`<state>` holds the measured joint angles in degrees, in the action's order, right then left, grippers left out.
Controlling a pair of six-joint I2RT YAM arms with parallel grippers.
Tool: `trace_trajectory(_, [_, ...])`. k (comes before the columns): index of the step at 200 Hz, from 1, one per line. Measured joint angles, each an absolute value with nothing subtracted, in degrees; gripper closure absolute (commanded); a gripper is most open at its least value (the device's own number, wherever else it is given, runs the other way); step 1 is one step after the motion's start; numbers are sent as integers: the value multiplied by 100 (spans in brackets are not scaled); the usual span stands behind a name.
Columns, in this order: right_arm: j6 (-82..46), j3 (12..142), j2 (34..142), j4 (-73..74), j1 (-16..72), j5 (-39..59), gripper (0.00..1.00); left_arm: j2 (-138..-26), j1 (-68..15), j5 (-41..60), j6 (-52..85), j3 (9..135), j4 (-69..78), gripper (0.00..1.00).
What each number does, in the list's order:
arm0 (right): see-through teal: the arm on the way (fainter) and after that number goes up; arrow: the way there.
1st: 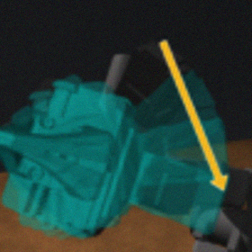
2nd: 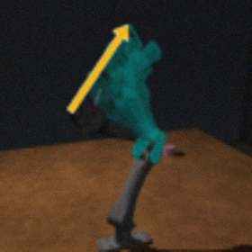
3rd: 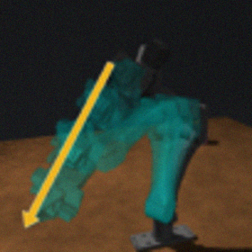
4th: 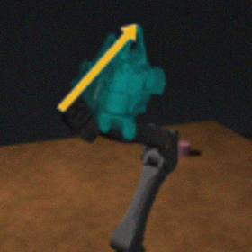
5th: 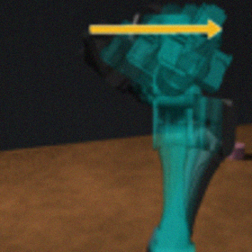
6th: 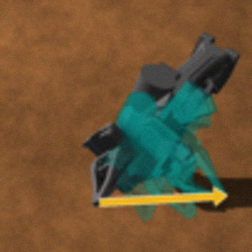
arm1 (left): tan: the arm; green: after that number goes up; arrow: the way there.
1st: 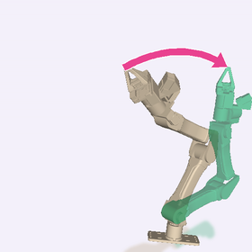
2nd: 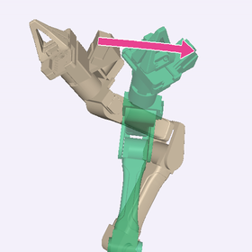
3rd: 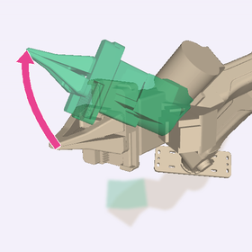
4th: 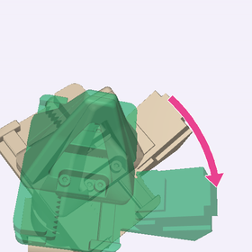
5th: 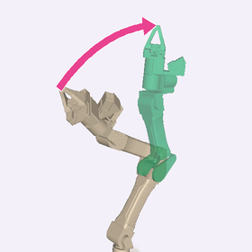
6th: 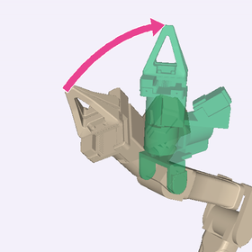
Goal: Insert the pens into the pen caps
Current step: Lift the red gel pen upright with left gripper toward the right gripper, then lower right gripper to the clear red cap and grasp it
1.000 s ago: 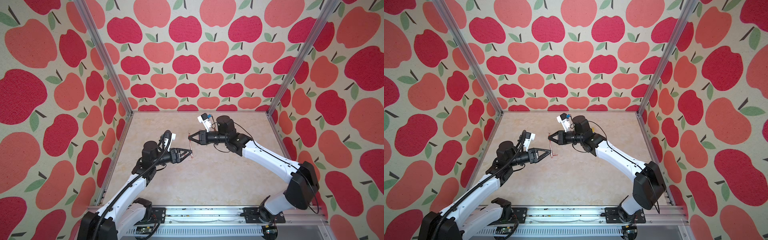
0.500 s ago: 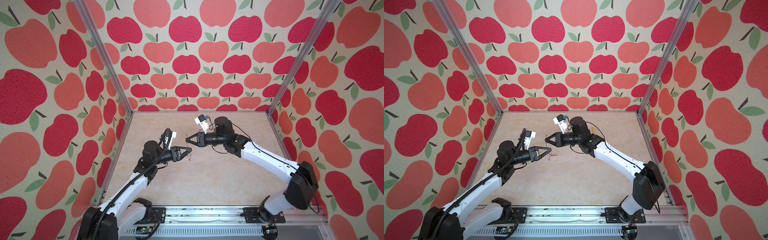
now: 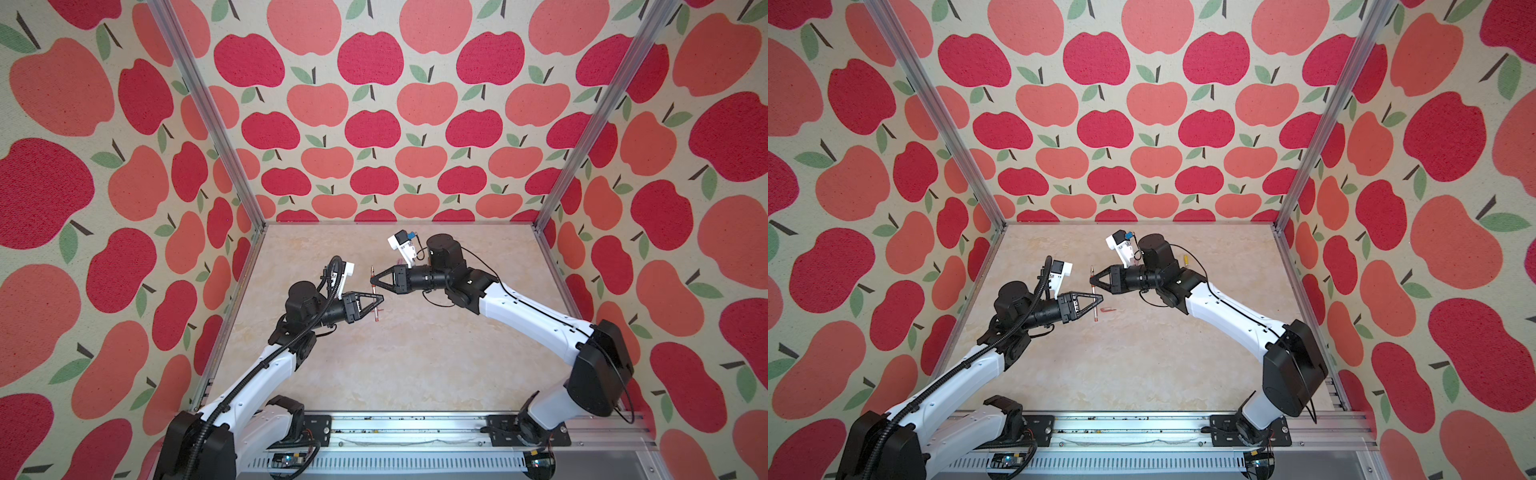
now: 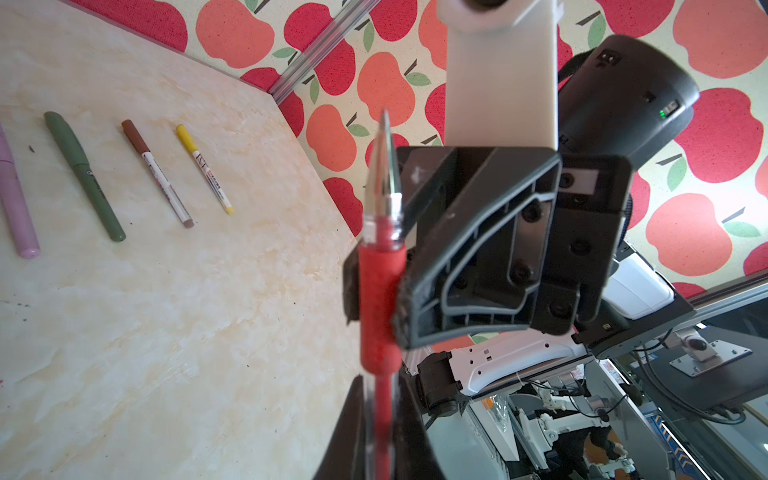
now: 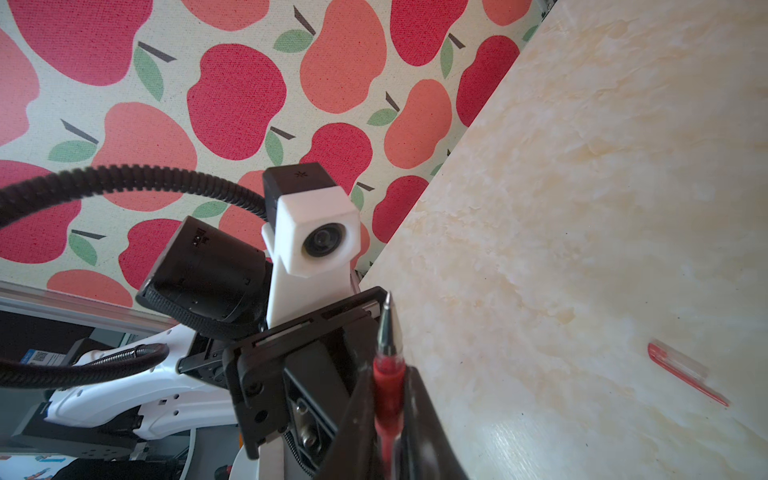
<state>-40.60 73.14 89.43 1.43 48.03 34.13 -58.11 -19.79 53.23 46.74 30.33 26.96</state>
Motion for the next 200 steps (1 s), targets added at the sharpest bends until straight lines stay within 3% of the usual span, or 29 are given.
trace_trajectory(42, [-4045,7314,8943,47,4812,3420,76,-5734,-1979,5238,4523,3033,2447,100])
trace_trajectory(80, [-3719,7404,8936,-364,4840,3293,62,-5199,-1789,4799,4241,3041,1498,100])
trace_trajectory(126, [-2622,8173,9043,-1997,4856,2139,54,-4333,-1297,3752,3771,3413,-587,100])
trace_trajectory(163, [-1306,9078,10095,-3109,4853,1402,41,-3988,-1190,3424,3741,3380,-1481,100])
trace_trajectory(200, [-71,9955,11629,-4077,4853,947,39,-3682,-1162,3341,3800,3258,-1850,100])
